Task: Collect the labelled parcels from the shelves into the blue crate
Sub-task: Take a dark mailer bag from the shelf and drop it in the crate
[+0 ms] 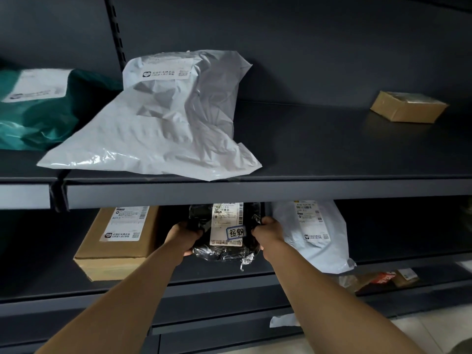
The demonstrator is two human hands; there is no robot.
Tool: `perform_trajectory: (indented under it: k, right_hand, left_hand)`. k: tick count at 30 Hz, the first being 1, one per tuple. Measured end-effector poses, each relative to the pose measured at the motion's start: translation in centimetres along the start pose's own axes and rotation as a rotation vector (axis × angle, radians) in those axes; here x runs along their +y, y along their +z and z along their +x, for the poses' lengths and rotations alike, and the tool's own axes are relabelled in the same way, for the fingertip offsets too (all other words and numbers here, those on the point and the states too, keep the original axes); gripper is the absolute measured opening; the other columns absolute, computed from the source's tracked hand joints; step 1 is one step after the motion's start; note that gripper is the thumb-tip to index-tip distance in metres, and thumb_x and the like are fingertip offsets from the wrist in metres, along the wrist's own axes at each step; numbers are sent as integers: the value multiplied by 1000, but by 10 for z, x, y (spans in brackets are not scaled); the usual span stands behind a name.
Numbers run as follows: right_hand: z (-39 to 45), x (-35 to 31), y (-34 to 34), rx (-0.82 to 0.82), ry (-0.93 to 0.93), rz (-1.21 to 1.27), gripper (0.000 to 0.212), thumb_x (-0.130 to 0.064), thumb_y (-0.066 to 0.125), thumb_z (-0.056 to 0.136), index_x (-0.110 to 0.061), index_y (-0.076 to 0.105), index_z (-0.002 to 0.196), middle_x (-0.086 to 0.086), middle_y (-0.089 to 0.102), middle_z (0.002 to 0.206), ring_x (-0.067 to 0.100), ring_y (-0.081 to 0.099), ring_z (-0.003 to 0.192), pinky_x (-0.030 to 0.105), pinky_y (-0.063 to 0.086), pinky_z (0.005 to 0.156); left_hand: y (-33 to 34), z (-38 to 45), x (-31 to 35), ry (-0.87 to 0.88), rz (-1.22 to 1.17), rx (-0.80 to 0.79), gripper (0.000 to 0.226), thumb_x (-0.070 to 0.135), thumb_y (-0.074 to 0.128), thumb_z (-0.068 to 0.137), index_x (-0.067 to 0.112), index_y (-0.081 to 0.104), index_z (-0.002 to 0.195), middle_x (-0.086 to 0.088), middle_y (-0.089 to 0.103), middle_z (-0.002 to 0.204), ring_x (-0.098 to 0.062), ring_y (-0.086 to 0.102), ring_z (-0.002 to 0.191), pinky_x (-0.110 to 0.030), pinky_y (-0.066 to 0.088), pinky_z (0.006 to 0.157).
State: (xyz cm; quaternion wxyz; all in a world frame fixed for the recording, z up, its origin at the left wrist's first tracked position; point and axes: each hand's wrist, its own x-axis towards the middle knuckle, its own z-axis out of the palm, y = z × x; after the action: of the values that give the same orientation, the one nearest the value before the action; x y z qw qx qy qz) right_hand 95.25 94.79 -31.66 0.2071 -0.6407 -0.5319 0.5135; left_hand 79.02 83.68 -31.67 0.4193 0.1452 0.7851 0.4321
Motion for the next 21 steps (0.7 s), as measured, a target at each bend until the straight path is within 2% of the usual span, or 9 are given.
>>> perform_trajectory:
  k: [2, 5, 7, 9, 12, 14, 17, 21]
  right_hand:
    - [-4, -1, -4, 1, -9, -4, 35, 5, 51, 78, -21, 58, 99, 13, 68, 107, 24, 59, 80, 22, 42, 58]
    - [-11, -2, -11, 8, -19, 4, 35, 5, 51, 79, -11, 62, 109, 13, 69, 101, 22, 58, 73, 22, 39, 54]
    - [-18, -4, -16, 4, -17, 14, 32, 5, 51, 81, -14, 59, 105, 11, 66, 95, 18, 53, 66, 22, 35, 50]
    - [-24, -6, -20, -1, -17, 28, 34, 5, 51, 81, -17, 58, 106, 10, 65, 99, 17, 53, 67, 22, 33, 48]
    - [-31, -7, -19, -2, -21, 50, 42, 3, 52, 77, -10, 61, 115, 11, 68, 112, 26, 65, 89, 22, 41, 55]
    - [-30, -4, -17, -4, -5, 58, 45, 1, 52, 73, -11, 61, 115, 11, 68, 115, 29, 66, 98, 27, 50, 66]
    - [-31, -3, -17, 3, -19, 58, 39, 0, 53, 73, -14, 63, 108, 10, 69, 113, 29, 66, 98, 28, 51, 68]
    - [-45, -6, -16, 26, -37, 58, 42, -1, 55, 77, -16, 64, 115, 5, 70, 110, 25, 67, 95, 33, 56, 76]
  left_hand:
    - [-1, -6, 0, 24, -10, 1, 39, 15, 66, 86, 13, 56, 124, -13, 65, 114, -30, 62, 106, -41, 56, 82]
    - [-3, -16, 2, 67, -9, 10, 39, 15, 66, 87, 11, 57, 124, -13, 65, 115, -30, 62, 106, -37, 55, 79]
    - [-4, -22, 2, 82, -23, 10, 36, 14, 65, 87, 11, 58, 122, -13, 65, 113, -29, 63, 104, -37, 55, 78]
    - [-4, -29, 3, 93, -34, 8, 34, 13, 64, 88, 11, 58, 121, -11, 65, 107, -27, 63, 98, -34, 53, 72]
    - [-6, -35, 4, 109, -49, -1, 27, 13, 62, 89, 11, 59, 116, -5, 62, 92, -22, 58, 88, -33, 50, 70]
    - [-8, -39, 4, 111, -61, -1, 25, 13, 62, 89, 12, 59, 114, -1, 60, 84, -21, 58, 85, -34, 49, 72]
    - [-13, -44, 4, 112, -68, -2, 28, 14, 63, 88, 13, 60, 116, -2, 62, 85, -22, 60, 86, -32, 50, 70]
    - [-22, -49, 1, 109, -79, -12, 30, 14, 65, 87, 13, 61, 117, -4, 65, 88, -26, 63, 91, -35, 52, 73]
